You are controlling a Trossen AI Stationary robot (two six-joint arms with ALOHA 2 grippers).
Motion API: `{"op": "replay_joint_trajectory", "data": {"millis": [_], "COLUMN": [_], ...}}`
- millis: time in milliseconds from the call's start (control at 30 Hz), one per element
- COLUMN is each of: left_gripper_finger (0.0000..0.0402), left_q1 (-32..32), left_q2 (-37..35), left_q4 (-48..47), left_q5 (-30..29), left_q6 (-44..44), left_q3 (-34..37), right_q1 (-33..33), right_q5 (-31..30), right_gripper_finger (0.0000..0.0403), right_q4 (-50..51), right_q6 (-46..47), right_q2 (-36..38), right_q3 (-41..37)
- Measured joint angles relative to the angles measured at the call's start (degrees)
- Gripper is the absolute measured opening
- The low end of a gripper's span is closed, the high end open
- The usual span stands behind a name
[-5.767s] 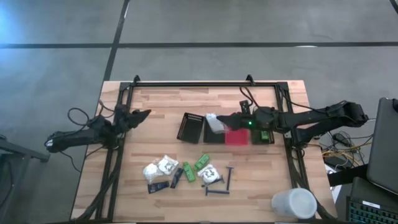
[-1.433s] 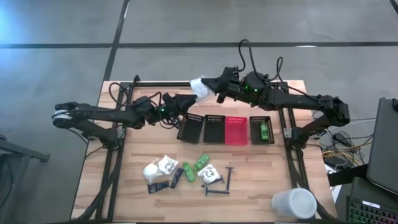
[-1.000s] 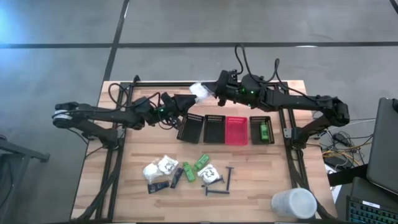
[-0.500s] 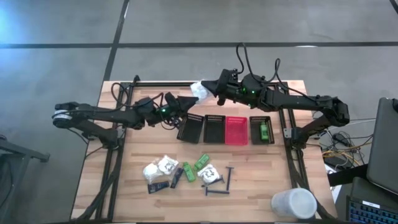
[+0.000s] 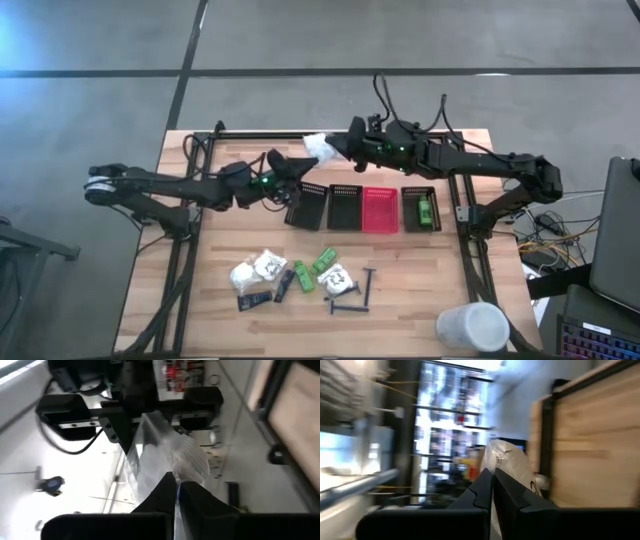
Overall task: Pick & Place Travel size toiletries
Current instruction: Put the white cotton pack into the left black bin
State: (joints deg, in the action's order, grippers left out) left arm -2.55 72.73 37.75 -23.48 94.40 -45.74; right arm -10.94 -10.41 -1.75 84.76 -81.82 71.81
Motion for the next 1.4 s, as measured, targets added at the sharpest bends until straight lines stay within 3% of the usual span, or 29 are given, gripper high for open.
{"op": "replay_joint_trajectory", "data": {"millis": [167,467,633,767,933,1033,1100,1267,1400], "left_gripper_finger": [0.0009,0.0009,0.0009,0.0009,0.0009,0.0009,0.0009,0.0009,0.0009], "left_q1": [1.5,2.0,0.9,-3.3,-12.4,-18.4,-21.5,-27.4,-30.0], "left_q2": [-0.1,-0.7,-0.8,-1.0,-0.5,-0.5,-0.5,0.9,3.7], "left_q4": [-4.5,-9.7,-16.9,-30.6,-46.1,-46.8,-45.1,-44.2,-38.0], "left_q5": [-1.1,-1.7,0.4,11.4,33.3,49.5,57.2,70.4,75.7], "left_q6": [-7.7,-22.0,-36.2,-52.2,-67.0,-74.1,-77.9,-81.6,-84.3], "left_q3": [0.0,0.0,-0.9,-5.0,-10.3,-10.7,-9.7,-5.9,-1.9], "right_q1": [-0.1,-0.2,-0.2,-0.1,-0.1,-0.1,-0.1,-0.1,-0.1], "right_q5": [-0.2,-5.0,-5.2,-5.2,-5.0,-4.5,-4.3,-4.0,-3.5], "right_gripper_finger": [0.0051,0.0168,0.0223,0.0251,0.0269,0.0272,0.0268,0.0249,0.0236], "right_q4": [10.5,21.7,28.1,30.1,30.5,30.5,30.5,30.5,30.4], "right_q6": [-1.5,-8.1,-11.8,-13.4,-15.1,-16.2,-16.4,-17.5,-17.5], "right_q2": [0.3,4.0,6.9,8.0,8.1,8.0,8.0,7.9,7.9], "right_q3": [0.0,0.0,0.0,0.0,0.0,-0.1,-0.3,-0.7,-1.1]}}
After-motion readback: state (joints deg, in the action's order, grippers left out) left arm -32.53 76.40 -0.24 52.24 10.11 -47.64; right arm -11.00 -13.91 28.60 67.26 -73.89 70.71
